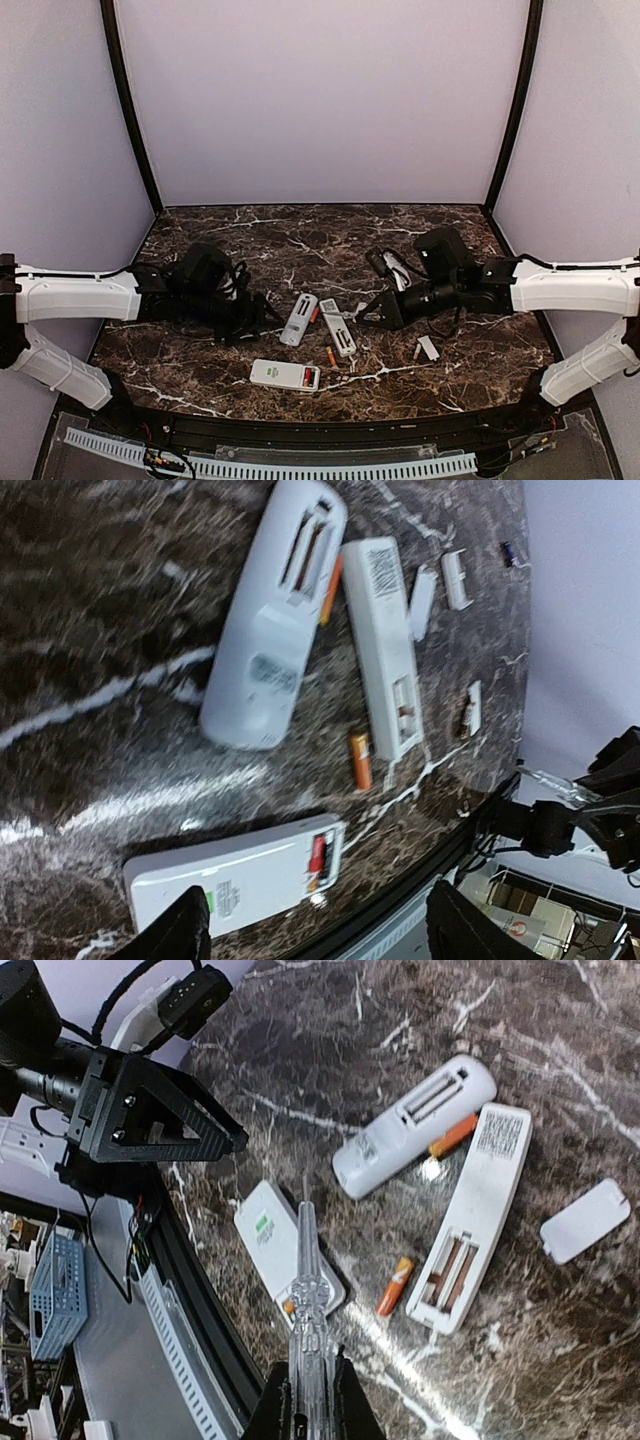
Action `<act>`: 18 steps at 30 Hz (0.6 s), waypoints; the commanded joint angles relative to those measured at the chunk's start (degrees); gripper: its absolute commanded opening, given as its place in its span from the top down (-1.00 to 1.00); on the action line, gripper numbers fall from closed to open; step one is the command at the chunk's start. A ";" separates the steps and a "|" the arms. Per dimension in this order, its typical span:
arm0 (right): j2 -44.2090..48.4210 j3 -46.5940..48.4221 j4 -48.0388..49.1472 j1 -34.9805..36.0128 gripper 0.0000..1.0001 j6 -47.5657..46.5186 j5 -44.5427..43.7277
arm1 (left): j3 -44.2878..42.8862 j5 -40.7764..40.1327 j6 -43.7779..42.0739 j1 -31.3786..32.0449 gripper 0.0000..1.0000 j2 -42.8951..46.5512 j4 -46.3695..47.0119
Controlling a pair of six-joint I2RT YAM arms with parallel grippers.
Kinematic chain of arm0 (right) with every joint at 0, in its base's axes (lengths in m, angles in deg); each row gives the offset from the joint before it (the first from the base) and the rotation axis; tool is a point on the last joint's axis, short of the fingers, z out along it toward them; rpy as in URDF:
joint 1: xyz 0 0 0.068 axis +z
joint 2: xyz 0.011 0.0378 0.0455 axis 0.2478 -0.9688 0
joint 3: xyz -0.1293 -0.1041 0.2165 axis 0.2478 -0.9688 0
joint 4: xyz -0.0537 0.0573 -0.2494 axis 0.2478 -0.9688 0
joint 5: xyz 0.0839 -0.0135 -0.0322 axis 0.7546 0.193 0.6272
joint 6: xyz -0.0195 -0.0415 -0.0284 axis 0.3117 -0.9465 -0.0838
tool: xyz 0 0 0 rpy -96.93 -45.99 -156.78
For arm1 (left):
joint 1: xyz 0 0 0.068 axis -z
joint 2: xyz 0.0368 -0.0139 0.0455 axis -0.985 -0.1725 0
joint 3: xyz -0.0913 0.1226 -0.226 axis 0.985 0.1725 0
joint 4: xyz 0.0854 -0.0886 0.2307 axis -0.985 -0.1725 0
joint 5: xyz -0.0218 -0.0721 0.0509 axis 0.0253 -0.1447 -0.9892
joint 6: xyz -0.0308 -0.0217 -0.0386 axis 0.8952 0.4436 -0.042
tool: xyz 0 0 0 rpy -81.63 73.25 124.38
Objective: Unload the batteries from the remote control
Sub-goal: Hold the remote control without the battery cover at the center of the board.
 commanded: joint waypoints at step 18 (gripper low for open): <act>-6.51 1.78 -8.76 5.93 1.00 1.24 6.51 | 14.27 1.72 15.16 9.11 -0.49 0.90 2.21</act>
